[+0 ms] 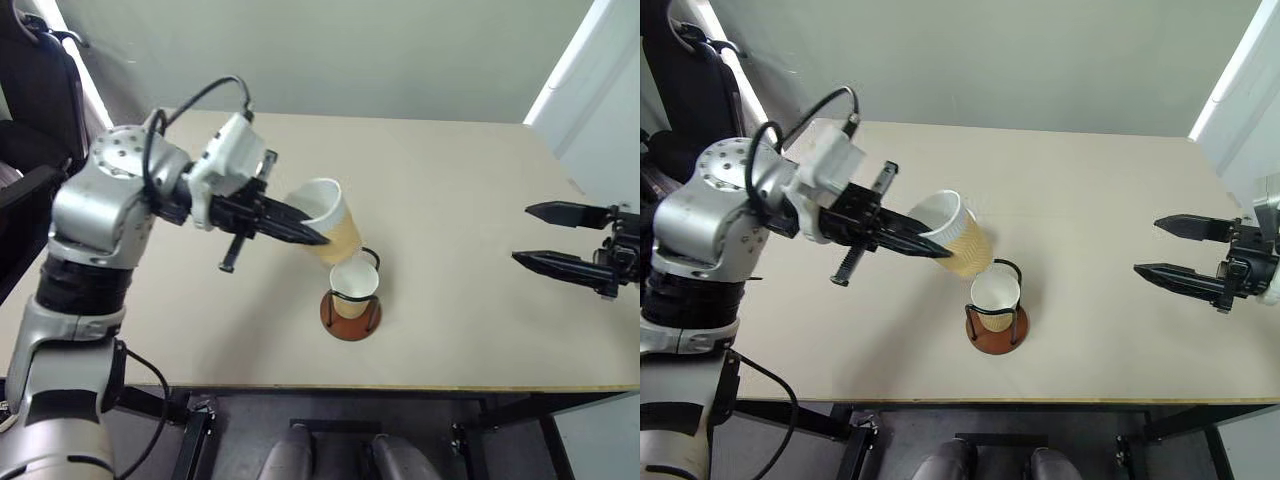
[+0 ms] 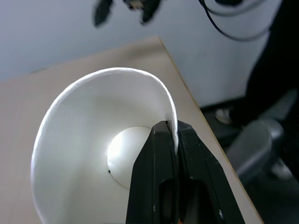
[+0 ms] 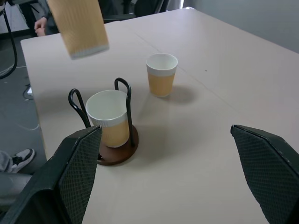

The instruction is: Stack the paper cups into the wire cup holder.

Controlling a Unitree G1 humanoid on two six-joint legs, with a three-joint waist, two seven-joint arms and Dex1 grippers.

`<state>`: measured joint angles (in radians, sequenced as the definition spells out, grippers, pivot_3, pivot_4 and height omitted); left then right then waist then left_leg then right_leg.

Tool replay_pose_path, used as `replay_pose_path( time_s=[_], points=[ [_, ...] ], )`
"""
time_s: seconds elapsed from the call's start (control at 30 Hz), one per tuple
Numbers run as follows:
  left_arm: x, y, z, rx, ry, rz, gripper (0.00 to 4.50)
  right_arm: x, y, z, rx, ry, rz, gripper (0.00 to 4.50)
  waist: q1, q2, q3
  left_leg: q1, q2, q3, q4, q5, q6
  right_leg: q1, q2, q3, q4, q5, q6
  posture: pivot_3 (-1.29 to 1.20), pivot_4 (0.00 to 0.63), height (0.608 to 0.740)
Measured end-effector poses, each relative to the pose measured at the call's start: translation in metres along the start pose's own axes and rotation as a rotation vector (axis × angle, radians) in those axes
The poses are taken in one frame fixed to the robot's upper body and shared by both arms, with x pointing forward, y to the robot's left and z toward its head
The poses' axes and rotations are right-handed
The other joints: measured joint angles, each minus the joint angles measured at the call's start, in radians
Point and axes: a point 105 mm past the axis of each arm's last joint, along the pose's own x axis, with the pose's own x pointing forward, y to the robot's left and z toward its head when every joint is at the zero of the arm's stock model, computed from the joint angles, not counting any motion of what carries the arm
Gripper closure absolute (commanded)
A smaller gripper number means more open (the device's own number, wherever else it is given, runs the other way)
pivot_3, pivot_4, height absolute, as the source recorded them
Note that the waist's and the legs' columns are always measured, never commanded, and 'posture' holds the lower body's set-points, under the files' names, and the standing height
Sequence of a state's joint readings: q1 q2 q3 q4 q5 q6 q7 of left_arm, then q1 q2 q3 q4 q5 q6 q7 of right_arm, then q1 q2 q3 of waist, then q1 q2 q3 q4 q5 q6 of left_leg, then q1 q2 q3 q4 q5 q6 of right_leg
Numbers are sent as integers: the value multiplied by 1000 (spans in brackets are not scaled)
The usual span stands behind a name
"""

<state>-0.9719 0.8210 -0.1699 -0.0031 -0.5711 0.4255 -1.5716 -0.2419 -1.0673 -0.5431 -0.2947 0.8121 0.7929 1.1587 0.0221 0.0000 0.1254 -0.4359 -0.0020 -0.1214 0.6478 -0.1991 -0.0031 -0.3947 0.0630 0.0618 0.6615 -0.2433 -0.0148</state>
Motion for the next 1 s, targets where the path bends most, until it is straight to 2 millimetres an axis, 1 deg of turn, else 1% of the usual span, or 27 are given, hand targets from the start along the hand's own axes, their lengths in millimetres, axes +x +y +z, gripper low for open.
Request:
replay_pose_path(
  time_s=[0.13, 0.37, 0.47, 0.63, 0.73, 0.77, 1.0],
  points=[
    [17, 5, -9, 38, 39, -52, 4470, 0, 5, 1, -17, 2, -6, 0, 2, 0, 0, 0, -1, 0, 1, -1, 1, 0, 0, 1, 0, 0, 2, 0, 150, 740],
    [32, 1, -24, 68, 95, -122, 4470, -2, 8, 0, -16, 7, -24, 0, 2, 0, 0, -1, -1, 1, 1, -1, 2, 1, 0, 3, 0, -2, 5, 0, 150, 740],
    [40, 0, -31, 109, 139, -146, 4470, -4, 6, 1, -19, 2, -47, 0, 3, 0, 0, -1, -2, 0, 2, -2, 3, 1, 0, 3, 0, -2, 6, 0, 150, 740],
    [47, 4, -40, 156, 184, -147, 4470, -3, 7, 2, -16, -3, -53, 0, 3, 0, 0, -1, -2, 1, 3, -2, 4, 1, 0, 4, 0, -2, 7, 0, 150, 740],
    [50, 5, -42, 169, 194, -148, 3881, -3, 7, 1, -15, -1, -57, 0, 3, 0, 0, -1, -2, 0, 3, -2, 4, 1, 0, 4, 0, -3, 7, 0, 150, 740],
    [51, 5, -42, 170, 193, -149, 3614, -3, 7, 1, -17, -1, -56, 0, 3, 0, 0, -2, -2, 1, 3, -2, 4, 1, 0, 4, 0, -3, 7, 0, 150, 740],
    [53, 0, -42, 166, 187, -164, 1388, -3, 10, -3, -6, 12, -49, 0, 4, 0, 0, -2, -3, 1, 4, -3, 5, 2, 0, 4, -1, -3, 8, 0, 150, 740]
  ],
)
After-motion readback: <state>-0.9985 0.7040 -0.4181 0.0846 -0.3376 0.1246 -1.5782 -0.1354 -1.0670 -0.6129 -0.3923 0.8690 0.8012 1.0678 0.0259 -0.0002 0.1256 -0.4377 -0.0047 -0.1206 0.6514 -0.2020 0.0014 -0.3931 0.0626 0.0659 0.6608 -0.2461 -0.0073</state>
